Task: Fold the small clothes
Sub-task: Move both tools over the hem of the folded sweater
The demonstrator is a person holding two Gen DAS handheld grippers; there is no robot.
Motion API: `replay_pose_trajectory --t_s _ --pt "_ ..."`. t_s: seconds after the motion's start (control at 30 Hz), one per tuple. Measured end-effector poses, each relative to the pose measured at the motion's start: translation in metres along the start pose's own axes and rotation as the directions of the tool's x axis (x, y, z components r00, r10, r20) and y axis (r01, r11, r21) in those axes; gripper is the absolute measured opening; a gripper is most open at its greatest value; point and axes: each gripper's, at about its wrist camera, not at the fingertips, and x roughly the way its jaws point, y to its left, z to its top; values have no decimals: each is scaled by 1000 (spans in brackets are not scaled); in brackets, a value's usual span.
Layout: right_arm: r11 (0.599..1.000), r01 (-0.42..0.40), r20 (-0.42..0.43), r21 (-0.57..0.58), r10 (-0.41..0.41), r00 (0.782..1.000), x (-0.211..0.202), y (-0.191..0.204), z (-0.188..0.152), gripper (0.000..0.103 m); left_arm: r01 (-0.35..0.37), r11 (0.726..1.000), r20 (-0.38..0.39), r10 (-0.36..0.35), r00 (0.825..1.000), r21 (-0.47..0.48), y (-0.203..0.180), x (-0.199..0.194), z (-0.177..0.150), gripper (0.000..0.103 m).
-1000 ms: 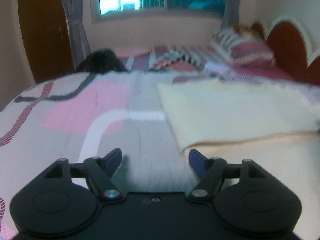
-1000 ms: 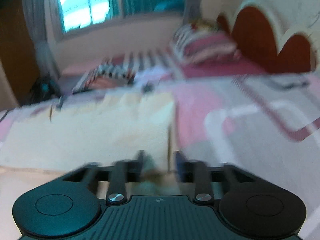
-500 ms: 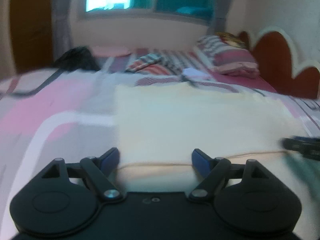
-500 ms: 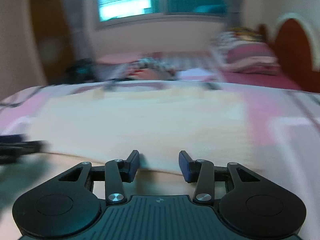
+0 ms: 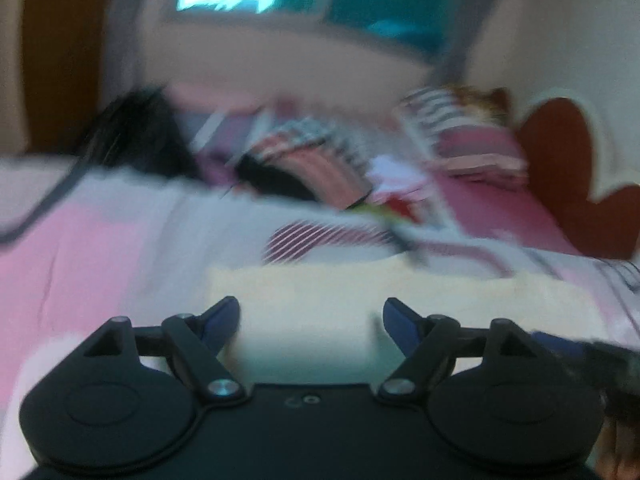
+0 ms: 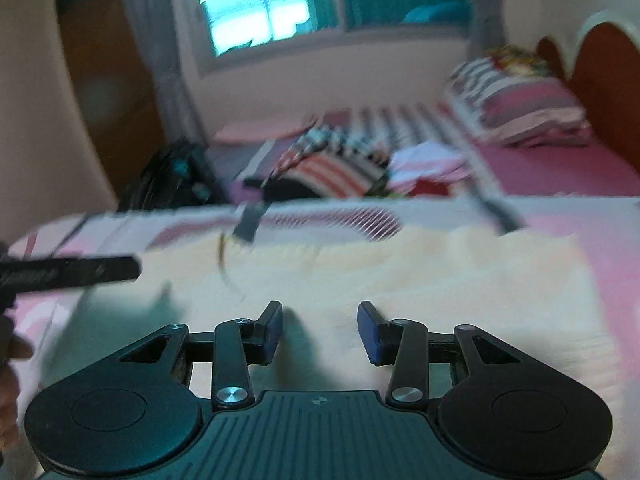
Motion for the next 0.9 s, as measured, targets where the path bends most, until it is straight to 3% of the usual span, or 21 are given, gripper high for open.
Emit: replay_pose_trajectory --t_s 0.1,0.2,0.3,0.4,0.47,0.5,0.57,0.63,0.73,0.9 --pt "999 10 27 -36 -9 1000 3 3 -9 42 41 999 36 -41 999 -4 15 2 -9 78" --pt "1000 22 39 -19 -21 999 -4 1 -10 42 2 999 74 -5 997 35 7 -10 -12 73" --pt "1000 17 78 -17 -16 997 -15 -1 -5 42 11 989 180 -38 983 148 -20 -30 -12 79" --pt "999 -15 41 -46 17 999 -7 10 -3 42 18 966 115 -49 992 259 -50 -17 -12 82" --pt "998 -17 28 -55 18 999 -1 13 -5 42 -52 963 48 41 998 263 -48 4 -17 80" --pt "999 -24 30 -45 25 999 -1 10 -7 42 -79 967 50 69 996 243 -41 7 -22 82" --pt "1000 -18 44 5 18 999 -8 -8 -8 42 -54 987 73 44 996 154 -27 1 -24 81" --pt "996 72 54 42 -75 996 -18 -35 -8 42 -76 976 64 64 996 205 -32 3 -25 80" --pt "980 173 55 99 -179 982 -36 -83 -11 42 -71 977 57 61 996 201 -30 2 -26 82" --pt "976 146 71 159 -159 985 -63 -108 -1 42 -88 971 112 64 992 220 -41 -24 -33 75"
